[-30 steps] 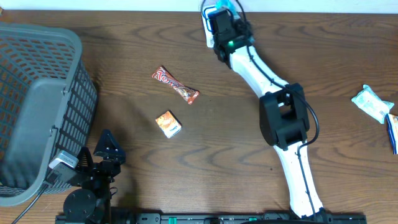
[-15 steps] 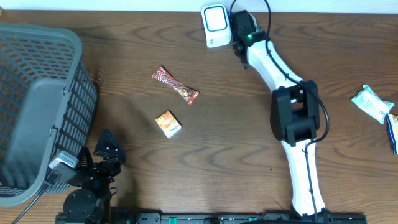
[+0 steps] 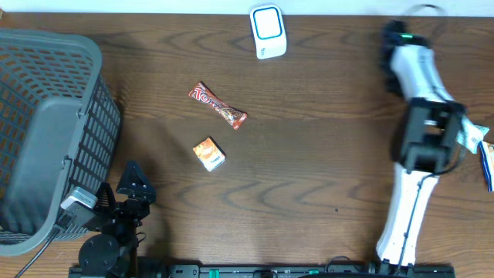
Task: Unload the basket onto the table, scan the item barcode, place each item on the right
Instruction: 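Carry the bottle to the right table edge and release it, then reach the right gripper to the red chocolate bar and grasp it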
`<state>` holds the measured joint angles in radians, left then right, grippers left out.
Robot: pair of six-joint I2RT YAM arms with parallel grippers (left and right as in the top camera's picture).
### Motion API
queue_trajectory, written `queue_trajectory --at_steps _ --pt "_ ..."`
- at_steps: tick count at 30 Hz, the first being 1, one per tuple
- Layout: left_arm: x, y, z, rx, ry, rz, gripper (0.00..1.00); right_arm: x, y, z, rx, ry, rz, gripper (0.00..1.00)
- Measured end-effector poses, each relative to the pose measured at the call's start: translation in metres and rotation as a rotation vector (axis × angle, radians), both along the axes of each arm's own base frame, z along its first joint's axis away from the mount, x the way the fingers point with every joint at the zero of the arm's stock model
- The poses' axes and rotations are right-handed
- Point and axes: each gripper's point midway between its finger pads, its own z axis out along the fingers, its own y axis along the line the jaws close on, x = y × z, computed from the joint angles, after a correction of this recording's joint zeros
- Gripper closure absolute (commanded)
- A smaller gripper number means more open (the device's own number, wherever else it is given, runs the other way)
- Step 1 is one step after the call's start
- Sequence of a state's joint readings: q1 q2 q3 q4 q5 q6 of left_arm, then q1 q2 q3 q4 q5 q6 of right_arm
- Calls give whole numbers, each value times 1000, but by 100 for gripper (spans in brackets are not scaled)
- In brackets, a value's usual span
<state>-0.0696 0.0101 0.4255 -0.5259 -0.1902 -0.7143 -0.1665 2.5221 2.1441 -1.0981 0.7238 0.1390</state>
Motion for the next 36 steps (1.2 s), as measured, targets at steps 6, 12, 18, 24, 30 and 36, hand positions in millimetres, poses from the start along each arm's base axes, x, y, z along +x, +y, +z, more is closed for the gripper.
queue_trajectory --at_steps 6,12,18,24,30,36 --pt "0 0 0 0 0 1 2 -42 -76 -6 48 -26 -202 60" --pt "0 0 0 0 0 0 2 -50 -89 -6 149 -84 -268 1" --pt "0 0 0 0 0 0 2 -15 -58 17 319 -227 -211 1" --pt "0 0 0 0 0 0 2 24 2 95 405 -408 -64 1" --pt "0 0 0 0 0 0 2 59 129 168 577 -535 228 1" --pt "0 0 0 0 0 0 2 53 294 149 705 -370 614 1"
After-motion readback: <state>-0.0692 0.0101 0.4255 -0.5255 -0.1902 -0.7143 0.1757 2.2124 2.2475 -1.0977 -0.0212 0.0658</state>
